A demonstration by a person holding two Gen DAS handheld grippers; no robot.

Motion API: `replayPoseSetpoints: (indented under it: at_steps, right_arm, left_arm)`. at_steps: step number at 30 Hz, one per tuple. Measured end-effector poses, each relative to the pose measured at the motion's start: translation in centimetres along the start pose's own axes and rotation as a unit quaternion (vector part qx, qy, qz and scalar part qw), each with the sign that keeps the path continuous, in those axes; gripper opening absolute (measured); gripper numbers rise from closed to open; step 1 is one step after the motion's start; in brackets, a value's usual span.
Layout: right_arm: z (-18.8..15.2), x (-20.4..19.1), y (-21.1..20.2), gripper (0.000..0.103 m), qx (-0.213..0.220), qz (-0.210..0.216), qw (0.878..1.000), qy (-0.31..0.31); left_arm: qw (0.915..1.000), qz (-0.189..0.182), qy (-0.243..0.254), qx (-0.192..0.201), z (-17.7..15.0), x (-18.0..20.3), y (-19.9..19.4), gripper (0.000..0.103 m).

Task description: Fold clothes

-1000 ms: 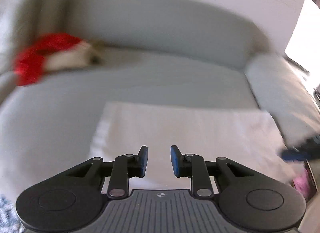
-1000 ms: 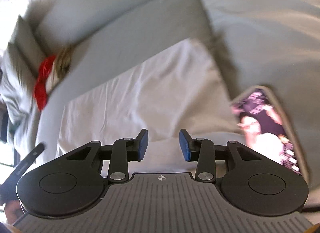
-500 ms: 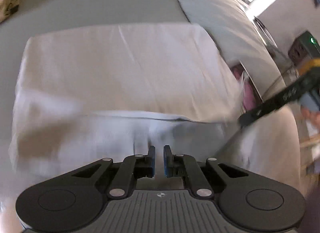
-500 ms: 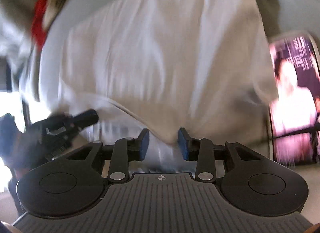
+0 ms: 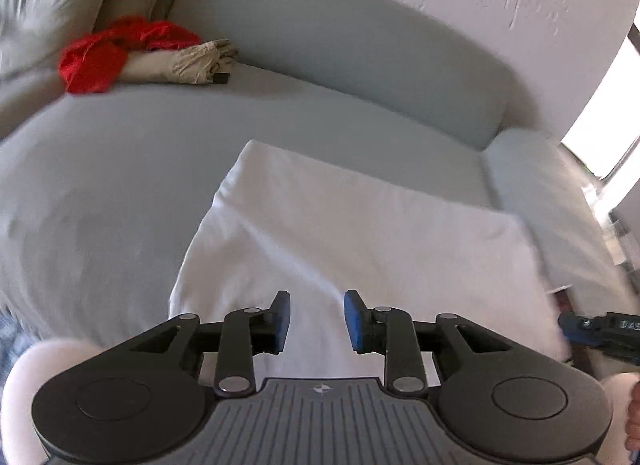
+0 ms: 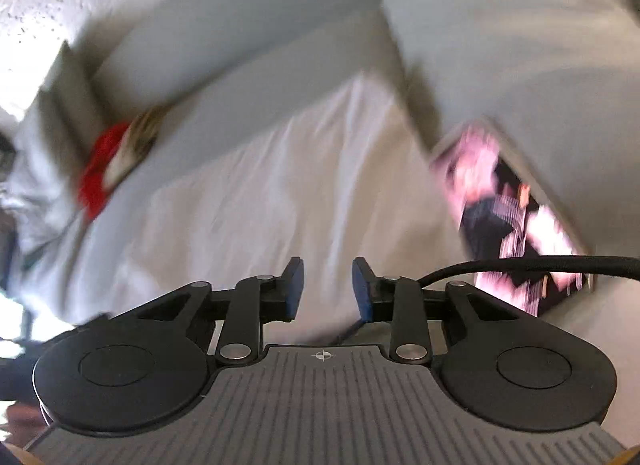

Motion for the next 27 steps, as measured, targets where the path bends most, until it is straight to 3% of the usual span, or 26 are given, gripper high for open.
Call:
replayPoseSetpoints:
  at_steps: [2, 3, 5, 7, 9, 11, 12, 14, 15, 17, 20, 21, 24, 27]
  right_arm:
    - [-0.6, 0.1, 1.9, 0.030, 0.025, -0.019, 0.999, -0.008]
    - [-1.1, 0.3, 2.0, 0.030, 0.013, -0.035, 0.999, -0.004]
    - [-2.1, 0.9, 1.9, 0.032, -0.016, -0.068, 0.998, 0.007]
    - [-3.0, 1.5, 0.1, 0.038, -0.071, -0.063, 0.995, 0.037]
    - [-3.9, 2.2, -1.9, 0.038, -0.110, -0.049, 0.991, 0.067]
    - [-3.9, 2.5, -3.5, 0.041, -0.094, -0.023, 0.992, 0.077]
    - [-3.7, 2.5, -4.2, 0.049, -0.076, -0.014, 0.993, 0.085]
    - [-3.2, 2.4, -5.0, 0.068, -0.030, 0.000, 0.995, 0.090]
    - [-3.0, 2.3, -5.2, 0.071, -0.002, 0.006, 0.996, 0.086]
    - [-2.6, 2.2, -4.9, 0.070, 0.048, 0.016, 0.996, 0.075]
    - [-2.1, 2.0, -2.7, 0.045, 0.096, 0.043, 0.993, 0.058]
    - [-1.9, 2.0, -1.9, 0.044, 0.104, 0.050, 0.992, 0.057]
    - [-0.2, 1.8, -0.1, 0.045, 0.101, 0.055, 0.990, 0.076]
    - [3.0, 2.4, 1.3, 0.059, 0.089, 0.068, 0.987, 0.119]
  left_arm:
    - [0.9993, 0.005, 0.030, -0.021, -0.7, 1.2, 0.4, 0.022]
    - [0.9983, 0.005, 0.044, -0.037, -1.2, 1.8, 0.0, 0.023]
    - [0.9949, 0.005, 0.074, -0.069, -2.4, 2.8, -0.8, 0.030]
    - [0.9928, -0.005, 0.071, -0.097, -3.7, 2.5, -2.0, 0.030]
    - [0.9931, -0.014, 0.063, -0.098, -3.8, 2.4, -2.7, 0.031]
    - [0.9934, -0.023, 0.055, -0.098, -3.8, 2.2, -3.3, 0.030]
    - [0.9936, -0.027, 0.050, -0.098, -3.9, 2.2, -3.6, 0.031]
    - [0.9959, -0.037, 0.052, -0.063, -3.5, 2.6, -3.6, 0.042]
    - [0.9971, -0.037, 0.055, -0.039, -3.1, 2.9, -3.1, 0.042]
    - [0.9978, -0.035, 0.057, -0.005, -2.5, 3.4, -2.0, 0.040]
    - [0.9964, -0.029, 0.072, 0.035, -1.2, 4.1, -0.1, 0.038]
    - [0.9958, -0.022, 0.079, 0.042, -0.6, 4.4, 0.4, 0.038]
    - [0.9949, -0.023, 0.080, 0.056, 1.4, 5.2, 1.7, 0.040]
    - [0.9953, -0.030, 0.071, 0.059, 3.5, 6.2, 3.1, 0.041]
Point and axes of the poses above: each gripper's, at about its wrist camera, not at the fingertips, and y roughly the way its jaws point, x to its right, z to its top, the point moved 5 cm from there along y, roughly the way its jaws point
